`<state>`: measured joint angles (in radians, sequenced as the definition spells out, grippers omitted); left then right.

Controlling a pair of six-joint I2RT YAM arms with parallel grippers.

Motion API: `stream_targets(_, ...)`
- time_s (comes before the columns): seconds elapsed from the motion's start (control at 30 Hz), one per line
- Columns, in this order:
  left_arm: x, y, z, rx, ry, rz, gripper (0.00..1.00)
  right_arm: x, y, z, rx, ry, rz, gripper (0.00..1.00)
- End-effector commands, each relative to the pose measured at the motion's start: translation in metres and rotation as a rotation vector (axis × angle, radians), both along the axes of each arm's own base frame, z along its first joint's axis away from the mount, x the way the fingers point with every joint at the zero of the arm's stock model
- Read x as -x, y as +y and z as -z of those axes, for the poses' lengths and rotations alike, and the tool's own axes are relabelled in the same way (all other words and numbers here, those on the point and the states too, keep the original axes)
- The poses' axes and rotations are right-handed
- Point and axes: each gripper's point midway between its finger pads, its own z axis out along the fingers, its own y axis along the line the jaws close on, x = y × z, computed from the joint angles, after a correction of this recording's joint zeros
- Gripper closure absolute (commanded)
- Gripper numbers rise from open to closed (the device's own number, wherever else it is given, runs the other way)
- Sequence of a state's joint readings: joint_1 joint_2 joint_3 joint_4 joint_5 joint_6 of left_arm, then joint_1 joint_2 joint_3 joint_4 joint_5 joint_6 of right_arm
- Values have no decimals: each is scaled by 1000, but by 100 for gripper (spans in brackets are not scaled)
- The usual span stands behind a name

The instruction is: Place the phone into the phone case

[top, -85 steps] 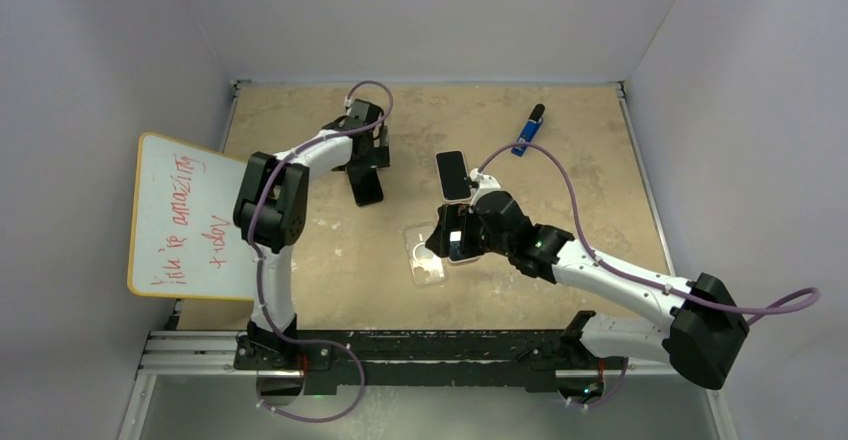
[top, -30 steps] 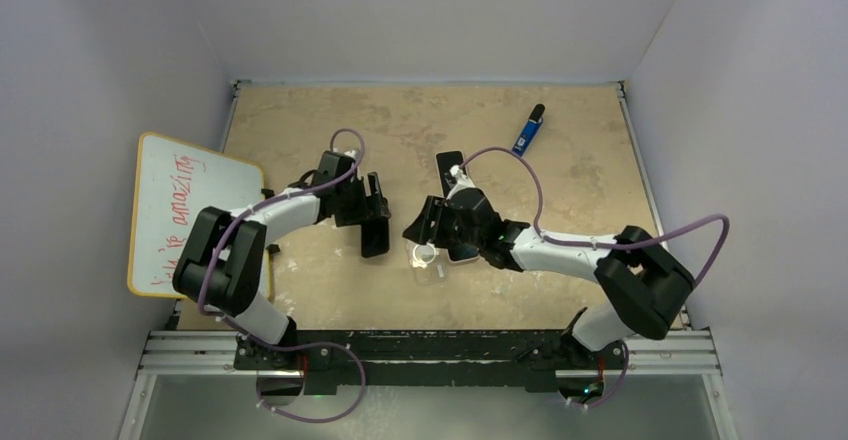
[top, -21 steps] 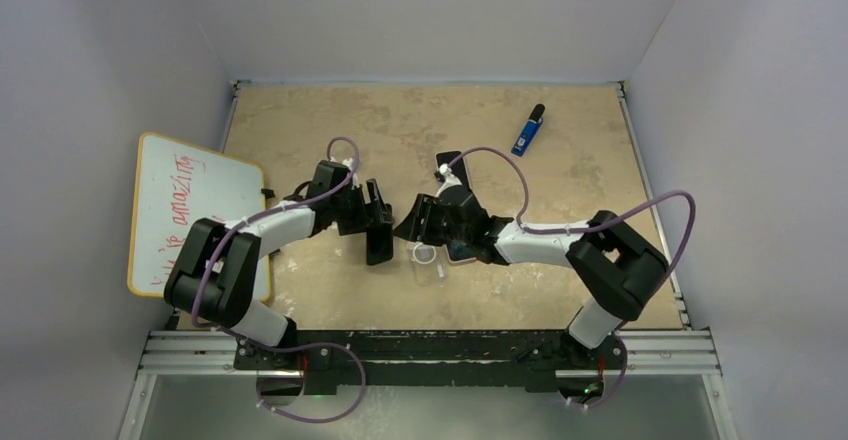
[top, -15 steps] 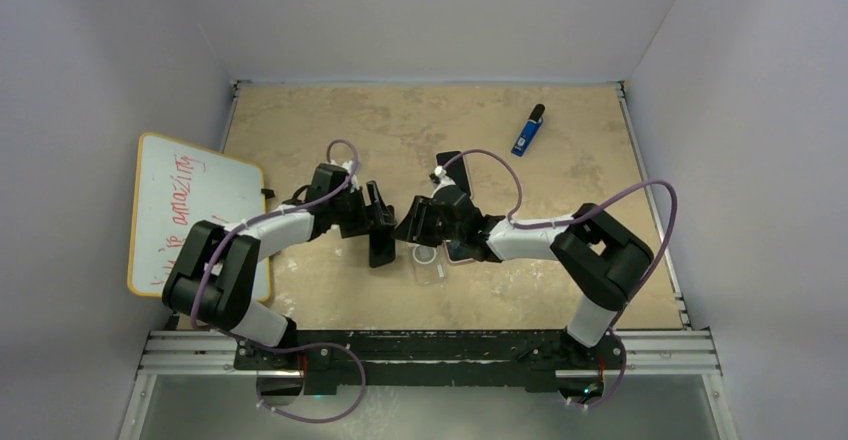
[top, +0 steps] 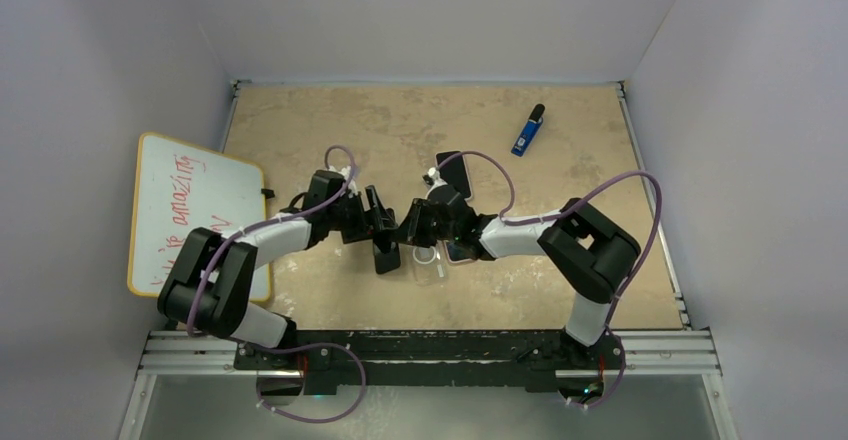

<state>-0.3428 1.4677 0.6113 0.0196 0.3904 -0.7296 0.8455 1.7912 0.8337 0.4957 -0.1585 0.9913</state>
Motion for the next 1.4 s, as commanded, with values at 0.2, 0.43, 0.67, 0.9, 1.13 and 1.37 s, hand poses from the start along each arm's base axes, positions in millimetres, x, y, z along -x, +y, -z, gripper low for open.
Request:
stream_targets(0.2,-10,-12,-49,98,-124,19,36,0,3,-23,-22,-54,-34,100)
stream_targets(0.43,-12,-14,-93,107,-227,60,8,12,0,-46,-67,-74,-83,100)
stream_targets(0.67,-4,-13,-124,108,-264,94,3,12,-18,-75,-82,-119,-65,100)
stream_targets(0.9,3,-1,-135,52,-320,96,8,7,-62,-84,-68,-102,-34,100)
stream_targets(1.13,14,-10,-106,90,-257,141,17,13,-86,-72,-37,-59,-78,100)
stream_targets(1.37,22,-26,-71,107,-187,174,24,20,-89,-49,-28,-25,-114,100)
